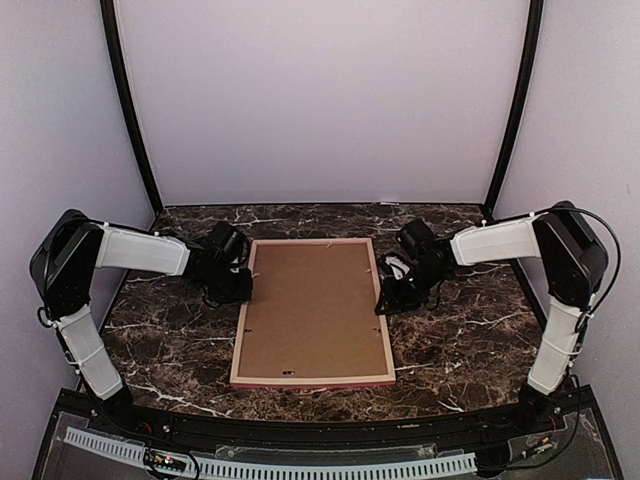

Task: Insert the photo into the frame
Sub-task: Rotate the photo frame at the center of the board.

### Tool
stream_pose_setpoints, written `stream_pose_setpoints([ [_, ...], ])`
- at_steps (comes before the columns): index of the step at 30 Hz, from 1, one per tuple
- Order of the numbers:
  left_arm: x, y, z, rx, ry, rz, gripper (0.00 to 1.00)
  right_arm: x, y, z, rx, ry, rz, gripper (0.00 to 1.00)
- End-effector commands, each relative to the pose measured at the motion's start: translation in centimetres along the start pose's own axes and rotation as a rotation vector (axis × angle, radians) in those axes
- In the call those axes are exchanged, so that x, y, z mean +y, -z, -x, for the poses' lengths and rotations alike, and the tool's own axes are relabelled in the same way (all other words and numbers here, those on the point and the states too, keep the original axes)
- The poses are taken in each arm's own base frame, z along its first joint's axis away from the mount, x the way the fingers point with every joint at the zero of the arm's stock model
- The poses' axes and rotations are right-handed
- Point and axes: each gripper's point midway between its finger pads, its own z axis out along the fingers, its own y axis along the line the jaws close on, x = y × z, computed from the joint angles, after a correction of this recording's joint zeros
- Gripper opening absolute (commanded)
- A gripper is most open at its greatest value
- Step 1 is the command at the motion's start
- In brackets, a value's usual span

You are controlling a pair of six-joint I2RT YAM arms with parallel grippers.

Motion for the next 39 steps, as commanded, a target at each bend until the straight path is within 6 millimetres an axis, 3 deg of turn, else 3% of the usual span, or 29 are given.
stream_pose_setpoints([
  [1,-1.0,-0.2,-1.8,0.073,-0.006,-0.062,0.1,-1.2,-0.4,1.2,-0.019,0.001,-0.078,0.32],
  [5,-2.2,0.8,-1.3,0.047,-0.008,-0.137,0.17,-2.2,-0.9,1.7,-0.002,0.023,-0.121,0.23],
  [12,-4.1,3.4,0.0,-0.011,-0.059,-0.239,0.46,-4.2,-1.1,2.0,0.05,0.174,-0.18,0.09],
  [17,-5.1,4.8,1.5,-0.064,-0.146,-0.264,0.58,-4.7,-0.7,1.4,0.105,0.313,-0.205,0.08],
  [23,-6.3,5.7,3.5,-0.109,-0.26,-0.297,0.69,-4.0,-0.2,0.7,0.135,0.392,-0.164,0.09],
  [29,-6.7,4.6,5.3,-0.067,-0.337,-0.32,0.72,-2.9,-0.7,0.0,0.165,0.421,-0.082,0.13],
  [32,-7.2,4.3,6.5,-0.058,-0.386,-0.324,0.72,-2.3,-0.6,0.6,0.151,0.439,-0.073,0.17],
  [39,-6.7,1.6,9.3,-0.072,-0.494,-0.243,0.73,-1.5,1.0,3.6,0.061,0.453,-0.103,0.44],
])
